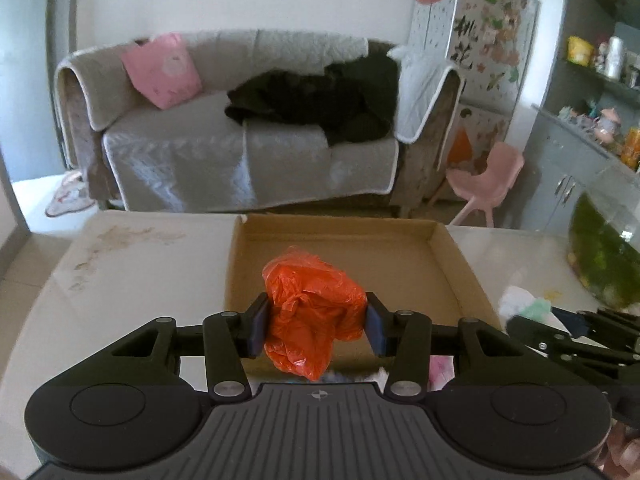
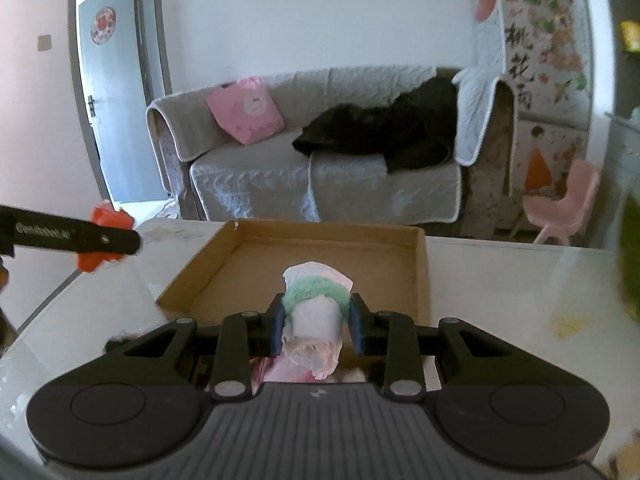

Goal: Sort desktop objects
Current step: 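Grasp the orange bundle with the left tool while the right grasps the white-green sock roll, both into box, then release both bundles into the box and return both tools to the pile, then grasp the orange green-banded bundle with the left tool while the right grasps the blue-white hat bundle, then carry both bundles over the box and open both tools to drop them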

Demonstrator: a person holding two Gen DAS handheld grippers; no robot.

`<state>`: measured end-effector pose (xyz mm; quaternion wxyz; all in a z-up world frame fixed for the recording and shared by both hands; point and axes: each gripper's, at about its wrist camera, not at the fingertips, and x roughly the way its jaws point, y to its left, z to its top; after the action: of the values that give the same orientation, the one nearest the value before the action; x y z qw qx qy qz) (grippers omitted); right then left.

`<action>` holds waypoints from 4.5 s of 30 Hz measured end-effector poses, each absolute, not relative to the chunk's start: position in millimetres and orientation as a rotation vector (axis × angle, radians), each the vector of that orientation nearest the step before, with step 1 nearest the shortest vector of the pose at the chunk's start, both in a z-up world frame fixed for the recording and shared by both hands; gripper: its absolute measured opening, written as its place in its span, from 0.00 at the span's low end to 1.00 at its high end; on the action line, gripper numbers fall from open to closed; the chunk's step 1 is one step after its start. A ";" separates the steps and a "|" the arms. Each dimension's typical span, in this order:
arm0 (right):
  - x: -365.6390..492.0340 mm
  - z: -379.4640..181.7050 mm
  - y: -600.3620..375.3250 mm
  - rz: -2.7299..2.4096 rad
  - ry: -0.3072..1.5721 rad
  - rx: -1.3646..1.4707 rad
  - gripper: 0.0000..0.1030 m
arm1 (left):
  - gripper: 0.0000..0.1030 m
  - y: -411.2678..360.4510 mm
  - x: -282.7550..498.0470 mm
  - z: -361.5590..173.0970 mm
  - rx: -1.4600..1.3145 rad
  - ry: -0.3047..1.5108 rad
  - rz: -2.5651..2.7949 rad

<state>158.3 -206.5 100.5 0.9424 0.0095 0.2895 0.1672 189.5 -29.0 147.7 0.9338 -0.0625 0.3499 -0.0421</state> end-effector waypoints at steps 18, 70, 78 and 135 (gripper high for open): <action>235.1 34.5 -156.1 0.385 0.808 -0.095 0.43 | 0.64 -22.4 287.4 46.2 -0.143 0.983 -0.135; 92.3 14.3 -245.7 0.322 0.610 -0.090 0.92 | 0.99 -15.7 21.9 26.7 0.013 0.839 -0.066; 84.3 9.0 -235.8 0.349 0.623 -0.086 0.72 | 0.99 -16.8 32.8 5.5 0.029 0.873 -0.001; 52.6 53.3 -245.4 0.417 0.585 0.061 0.47 | 0.66 12.7 21.3 87.3 0.019 0.726 -0.019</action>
<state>52.6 -245.4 53.3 0.9358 0.0300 0.2861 0.2039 21.3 12.7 87.3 0.9347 0.0095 0.3552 -0.0093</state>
